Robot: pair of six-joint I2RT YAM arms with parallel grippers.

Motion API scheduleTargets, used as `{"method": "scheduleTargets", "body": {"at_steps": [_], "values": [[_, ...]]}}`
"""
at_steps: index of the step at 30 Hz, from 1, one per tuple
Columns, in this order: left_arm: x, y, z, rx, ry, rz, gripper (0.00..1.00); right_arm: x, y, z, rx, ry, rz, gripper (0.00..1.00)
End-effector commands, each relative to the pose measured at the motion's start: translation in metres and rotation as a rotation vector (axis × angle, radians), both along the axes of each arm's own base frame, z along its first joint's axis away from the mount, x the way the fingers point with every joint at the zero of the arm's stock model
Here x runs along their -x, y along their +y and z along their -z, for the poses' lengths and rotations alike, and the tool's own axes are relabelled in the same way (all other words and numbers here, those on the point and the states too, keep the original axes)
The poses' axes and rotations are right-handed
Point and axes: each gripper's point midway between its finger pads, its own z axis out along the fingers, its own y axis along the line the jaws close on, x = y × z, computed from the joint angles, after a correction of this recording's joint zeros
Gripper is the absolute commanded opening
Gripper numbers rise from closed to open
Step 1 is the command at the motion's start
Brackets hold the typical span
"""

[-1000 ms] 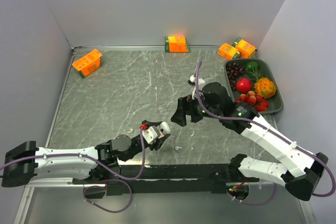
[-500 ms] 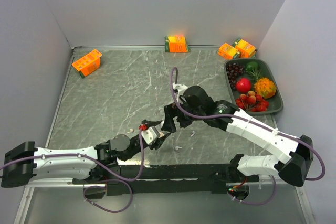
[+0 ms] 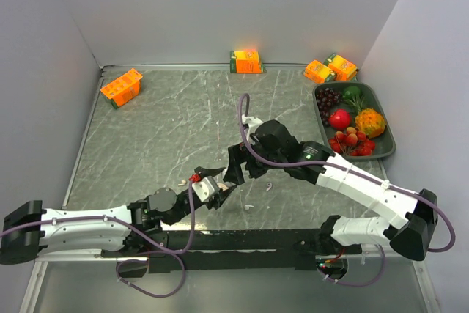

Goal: Insert the wireless bluetooth earbuds into the charging case
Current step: Open the charging case.

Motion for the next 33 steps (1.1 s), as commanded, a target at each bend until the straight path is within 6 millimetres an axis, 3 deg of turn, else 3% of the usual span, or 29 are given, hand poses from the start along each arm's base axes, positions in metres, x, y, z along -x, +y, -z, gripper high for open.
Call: {"method": "scheduleTargets", "body": {"at_steps": [1,20,30,33], "values": [[0.0,0.002,-0.024,0.071,-0.011,-0.004,0.01,-0.009,-0.004,-0.027,-0.044,-0.076,0.047,0.94],[-0.003,0.007,-0.019,0.062,-0.013,-0.03,0.01,-0.011,-0.015,-0.036,-0.055,-0.098,0.073,0.96],[-0.003,0.01,-0.023,0.077,-0.018,-0.034,0.01,-0.012,-0.02,-0.027,-0.035,-0.083,0.087,0.96],[-0.003,0.01,-0.023,0.077,-0.018,-0.034,0.01,-0.011,-0.016,-0.035,-0.075,-0.091,0.074,0.96]]}}
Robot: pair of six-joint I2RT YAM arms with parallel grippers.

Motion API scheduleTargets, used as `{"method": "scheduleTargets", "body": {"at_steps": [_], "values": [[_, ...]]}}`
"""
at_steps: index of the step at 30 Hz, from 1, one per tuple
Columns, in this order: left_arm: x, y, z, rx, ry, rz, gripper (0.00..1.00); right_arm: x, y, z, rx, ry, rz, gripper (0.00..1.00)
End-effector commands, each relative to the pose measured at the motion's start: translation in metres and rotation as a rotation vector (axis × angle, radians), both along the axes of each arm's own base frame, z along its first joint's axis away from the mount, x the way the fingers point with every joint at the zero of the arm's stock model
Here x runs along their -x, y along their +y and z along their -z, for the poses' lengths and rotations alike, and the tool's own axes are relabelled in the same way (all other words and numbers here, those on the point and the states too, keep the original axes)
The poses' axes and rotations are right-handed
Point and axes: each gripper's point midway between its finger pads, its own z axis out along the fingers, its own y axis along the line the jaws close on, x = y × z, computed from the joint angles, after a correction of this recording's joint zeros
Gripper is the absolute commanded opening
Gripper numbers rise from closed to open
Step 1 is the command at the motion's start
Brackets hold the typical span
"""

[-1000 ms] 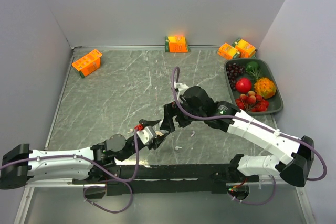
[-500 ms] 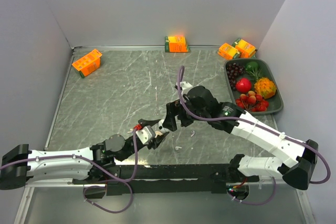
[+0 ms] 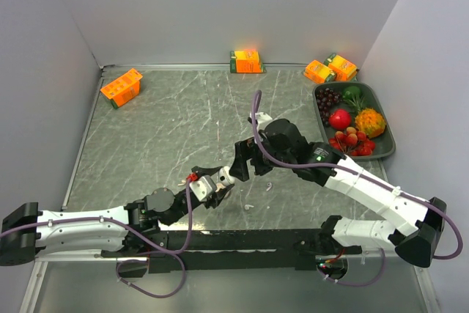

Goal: Insert the wireless bluetooth earbuds into the charging case
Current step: Open the charging case.

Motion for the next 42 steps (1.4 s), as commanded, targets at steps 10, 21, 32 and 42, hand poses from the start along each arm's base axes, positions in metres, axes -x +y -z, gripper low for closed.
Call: {"method": "scheduleTargets", "body": {"at_steps": [10,21,32,42], "values": [[0.0,0.001,-0.02,0.078,-0.019,-0.004,0.01,0.004,0.019,-0.033,-0.131,-0.022,-0.075,0.99],[0.002,-0.001,-0.024,0.097,-0.018,0.012,0.01,0.002,0.015,-0.007,-0.059,0.032,-0.05,0.97],[0.002,0.003,-0.026,0.104,-0.023,0.002,0.01,-0.005,-0.001,-0.006,-0.061,0.029,0.004,0.97],[0.001,0.006,-0.028,0.11,-0.023,-0.008,0.01,-0.007,-0.011,-0.005,-0.064,0.032,0.032,0.97]]}}
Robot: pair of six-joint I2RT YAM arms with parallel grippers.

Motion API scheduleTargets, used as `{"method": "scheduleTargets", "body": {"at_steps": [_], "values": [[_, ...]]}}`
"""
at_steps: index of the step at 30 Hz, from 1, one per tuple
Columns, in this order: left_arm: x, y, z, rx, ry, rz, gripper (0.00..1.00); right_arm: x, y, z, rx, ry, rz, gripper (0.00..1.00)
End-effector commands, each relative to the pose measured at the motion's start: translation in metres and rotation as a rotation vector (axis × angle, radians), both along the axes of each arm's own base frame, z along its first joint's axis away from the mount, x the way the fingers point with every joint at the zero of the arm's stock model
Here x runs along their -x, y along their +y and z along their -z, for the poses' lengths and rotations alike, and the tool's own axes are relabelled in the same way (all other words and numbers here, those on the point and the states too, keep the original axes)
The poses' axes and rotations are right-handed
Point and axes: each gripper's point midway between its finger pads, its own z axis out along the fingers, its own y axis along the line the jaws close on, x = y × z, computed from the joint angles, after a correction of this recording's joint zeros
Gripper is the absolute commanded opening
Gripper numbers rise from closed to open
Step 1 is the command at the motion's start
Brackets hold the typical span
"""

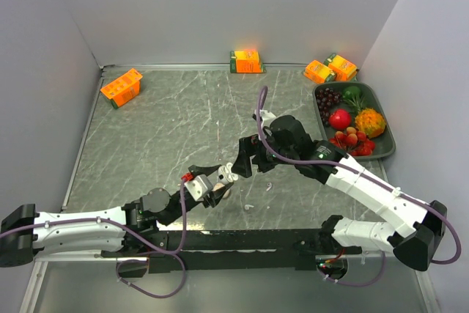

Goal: Insert the wireless bluetooth earbuds into the charging case
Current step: Open the charging case, then adjust the charging case.

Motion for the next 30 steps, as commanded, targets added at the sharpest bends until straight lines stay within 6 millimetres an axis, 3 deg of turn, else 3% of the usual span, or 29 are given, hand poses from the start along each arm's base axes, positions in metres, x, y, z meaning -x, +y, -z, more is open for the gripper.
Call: {"method": "scheduleTargets", "body": {"at_steps": [1,7,13,24,30], "values": [[0.0,0.002,-0.015,0.063,-0.012,-0.005,0.01,0.001,-0.005,-0.007,-0.027,-0.008,0.015,0.97],[0.001,0.001,-0.016,0.066,-0.014,-0.001,0.01,0.007,0.014,-0.041,-0.167,-0.037,-0.053,0.98],[0.002,-0.001,-0.021,0.084,-0.019,0.009,0.01,0.008,0.031,-0.034,-0.199,0.028,-0.099,0.87],[0.006,-0.002,-0.027,0.111,-0.011,0.033,0.01,0.002,0.032,-0.028,-0.213,0.049,-0.09,0.52],[0.007,-0.003,-0.029,0.119,-0.008,0.04,0.01,0.0,0.032,-0.019,-0.199,0.066,-0.09,0.46]]}}
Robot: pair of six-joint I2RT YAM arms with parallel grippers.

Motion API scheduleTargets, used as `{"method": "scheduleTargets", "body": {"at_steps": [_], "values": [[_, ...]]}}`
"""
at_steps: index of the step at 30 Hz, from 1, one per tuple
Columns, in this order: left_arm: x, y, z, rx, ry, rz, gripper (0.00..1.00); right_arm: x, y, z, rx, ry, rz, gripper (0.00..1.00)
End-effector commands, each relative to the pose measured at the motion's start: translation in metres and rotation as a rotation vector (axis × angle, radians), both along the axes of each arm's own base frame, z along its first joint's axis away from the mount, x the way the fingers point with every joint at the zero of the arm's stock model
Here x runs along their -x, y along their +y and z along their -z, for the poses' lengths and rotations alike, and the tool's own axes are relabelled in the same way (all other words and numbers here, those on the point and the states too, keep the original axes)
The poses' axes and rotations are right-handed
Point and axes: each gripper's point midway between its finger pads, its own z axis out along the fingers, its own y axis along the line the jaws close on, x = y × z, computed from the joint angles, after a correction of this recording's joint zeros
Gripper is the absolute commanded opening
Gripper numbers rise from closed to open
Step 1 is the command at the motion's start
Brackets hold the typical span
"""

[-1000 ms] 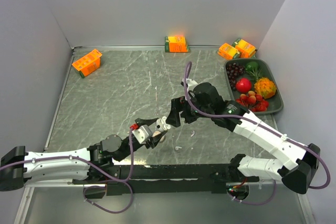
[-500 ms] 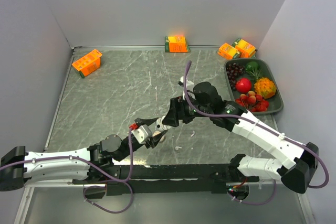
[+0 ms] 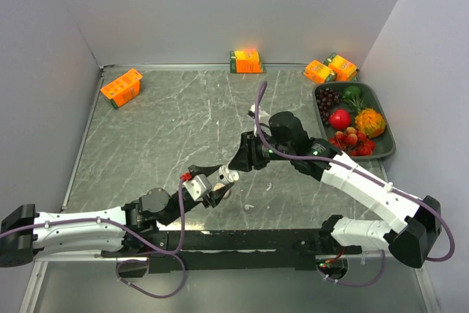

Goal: Insert the wireless bluetooth earbuds into the charging case
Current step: Adjust the charging case.

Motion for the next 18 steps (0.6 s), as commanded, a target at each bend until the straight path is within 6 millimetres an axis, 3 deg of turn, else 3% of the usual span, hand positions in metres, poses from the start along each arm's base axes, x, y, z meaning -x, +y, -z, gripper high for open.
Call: {"method": "scheduleTargets", "body": {"at_steps": [1,5,8,11,14,15,17,18], "values": [[0.005,-0.001,-0.026,0.101,-0.011,0.028,0.01,-0.003,0.005,-0.005,-0.036,-0.01,-0.013,0.46],[0.004,-0.001,-0.027,0.102,-0.015,0.024,0.01,-0.001,0.004,-0.002,-0.029,-0.003,-0.022,0.45],[0.004,-0.001,-0.027,0.101,-0.017,0.024,0.01,0.001,0.004,0.0,-0.028,-0.001,-0.025,0.37],[0.004,-0.001,-0.027,0.106,-0.008,0.021,0.01,0.002,0.003,0.0,-0.031,-0.005,-0.031,0.27],[0.002,0.0,-0.027,0.11,0.0,0.012,0.01,0.004,0.0,-0.002,-0.027,-0.017,-0.038,0.08],[0.002,0.0,-0.025,0.101,0.003,0.01,0.09,0.005,-0.002,-0.004,-0.022,-0.023,-0.035,0.0],[0.003,0.0,-0.025,0.09,-0.002,0.012,0.22,0.005,-0.006,-0.008,-0.014,-0.048,-0.039,0.0],[0.004,0.001,-0.025,0.084,-0.005,0.017,0.36,0.005,-0.007,-0.016,-0.02,-0.072,-0.04,0.0]]}}
